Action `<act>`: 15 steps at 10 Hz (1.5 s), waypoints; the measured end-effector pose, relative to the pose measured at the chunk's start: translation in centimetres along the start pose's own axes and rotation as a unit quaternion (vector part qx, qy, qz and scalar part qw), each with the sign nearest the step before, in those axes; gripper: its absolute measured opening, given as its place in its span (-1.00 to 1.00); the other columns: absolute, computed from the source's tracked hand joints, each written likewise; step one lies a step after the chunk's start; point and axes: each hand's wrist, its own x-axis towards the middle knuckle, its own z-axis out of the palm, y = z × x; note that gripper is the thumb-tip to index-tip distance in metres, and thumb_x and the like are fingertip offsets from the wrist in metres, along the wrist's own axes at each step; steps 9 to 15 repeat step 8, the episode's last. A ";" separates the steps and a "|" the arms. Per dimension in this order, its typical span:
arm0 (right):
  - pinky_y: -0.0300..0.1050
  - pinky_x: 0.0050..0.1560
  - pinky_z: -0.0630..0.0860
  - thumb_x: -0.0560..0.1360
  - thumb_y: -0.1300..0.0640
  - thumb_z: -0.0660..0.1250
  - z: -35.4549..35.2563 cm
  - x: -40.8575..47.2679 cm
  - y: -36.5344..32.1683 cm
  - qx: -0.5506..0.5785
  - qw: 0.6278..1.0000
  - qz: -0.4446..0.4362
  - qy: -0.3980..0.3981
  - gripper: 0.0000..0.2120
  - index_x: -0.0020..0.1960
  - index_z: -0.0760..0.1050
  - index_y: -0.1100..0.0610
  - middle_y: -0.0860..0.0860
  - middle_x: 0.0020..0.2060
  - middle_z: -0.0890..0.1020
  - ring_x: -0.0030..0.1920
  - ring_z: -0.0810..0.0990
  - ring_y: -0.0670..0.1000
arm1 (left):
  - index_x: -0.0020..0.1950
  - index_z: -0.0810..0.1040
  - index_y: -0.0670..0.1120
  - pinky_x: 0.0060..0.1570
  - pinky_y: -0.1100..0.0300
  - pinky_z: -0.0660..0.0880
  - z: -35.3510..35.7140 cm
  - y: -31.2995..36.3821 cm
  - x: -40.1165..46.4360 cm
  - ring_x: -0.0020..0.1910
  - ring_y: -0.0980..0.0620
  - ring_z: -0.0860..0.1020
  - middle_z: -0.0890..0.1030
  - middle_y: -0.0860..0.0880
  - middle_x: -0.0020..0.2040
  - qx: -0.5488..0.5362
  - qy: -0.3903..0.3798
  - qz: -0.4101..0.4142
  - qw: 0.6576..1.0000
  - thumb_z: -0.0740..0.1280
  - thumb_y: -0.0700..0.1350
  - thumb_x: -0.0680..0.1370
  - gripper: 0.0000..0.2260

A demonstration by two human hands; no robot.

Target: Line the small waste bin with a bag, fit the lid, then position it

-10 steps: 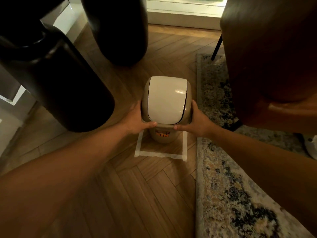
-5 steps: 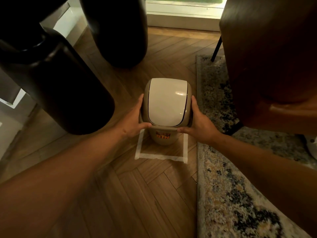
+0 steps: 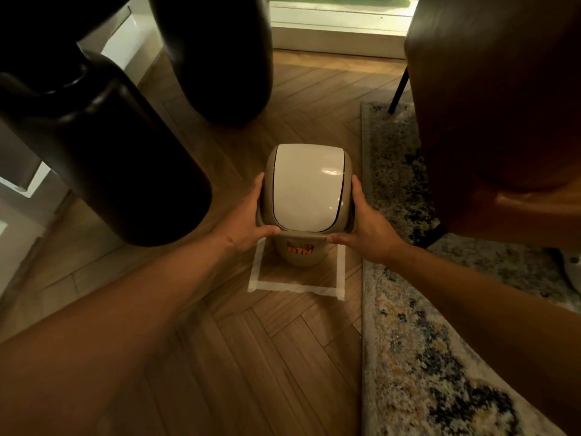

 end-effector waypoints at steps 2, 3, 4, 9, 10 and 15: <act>-0.10 0.29 0.42 0.37 -0.02 0.63 0.2 0.0 0.0 -0.007 1.000 -0.006 0.010 0.32 0.64 -0.40 -0.11 -0.05 0.53 0.42 0.45 0.48 0.08 | 0.61 -0.24 0.26 0.55 -0.14 0.21 0.0 -0.2 0.1 0.62 0.00 0.14 0.13 0.03 0.65 0.010 -0.009 -0.012 1.000 0.60 0.02 0.37 0.16; -0.06 0.32 0.44 0.37 -0.02 0.63 0.2 0.1 0.3 -0.006 1.000 -0.010 0.011 0.33 0.63 -0.41 -0.13 -0.06 0.54 0.42 0.45 0.48 0.08 | 0.62 -0.25 0.23 0.56 -0.12 0.18 0.1 0.0 0.1 0.62 0.01 0.12 0.10 0.02 0.66 0.007 -0.012 -0.010 1.000 0.60 -0.02 0.38 0.15; -0.08 0.34 0.41 0.37 0.00 0.63 0.3 0.2 0.3 0.001 1.000 -0.006 0.009 0.33 0.63 -0.42 -0.14 -0.07 0.56 0.37 0.49 0.44 0.06 | 0.62 -0.27 0.21 0.57 -0.12 0.16 0.0 0.1 0.0 0.63 0.01 0.08 0.06 0.02 0.67 0.012 -0.013 -0.014 1.000 0.59 -0.02 0.39 0.15; 0.18 0.58 0.22 0.44 -0.25 0.47 -2.7 -0.9 -4.8 -0.004 0.994 -0.093 0.050 0.06 0.68 -0.13 -0.05 -0.09 0.65 0.10 0.65 0.05 -0.02 | 0.66 -0.19 0.09 0.57 -0.14 0.09 -3.8 3.7 -3.7 0.65 -0.04 -0.07 -0.09 0.01 0.68 0.087 0.035 -0.028 0.995 0.44 0.23 0.48 0.00; 0.18 0.58 0.22 0.44 -0.25 0.47 -2.7 -0.9 -4.8 -0.004 0.994 -0.093 0.050 0.06 0.68 -0.13 -0.05 -0.09 0.65 0.10 0.65 0.05 -0.02 | 0.66 -0.19 0.09 0.57 -0.14 0.09 -3.8 3.7 -3.7 0.65 -0.04 -0.07 -0.09 0.01 0.68 0.087 0.035 -0.028 0.995 0.44 0.23 0.48 0.00; 0.18 0.58 0.22 0.44 -0.25 0.47 -2.7 -0.9 -4.8 -0.004 0.994 -0.093 0.050 0.06 0.68 -0.13 -0.05 -0.09 0.65 0.10 0.65 0.05 -0.02 | 0.66 -0.19 0.09 0.57 -0.14 0.09 -3.8 3.7 -3.7 0.65 -0.04 -0.07 -0.09 0.01 0.68 0.087 0.035 -0.028 0.995 0.44 0.23 0.48 0.00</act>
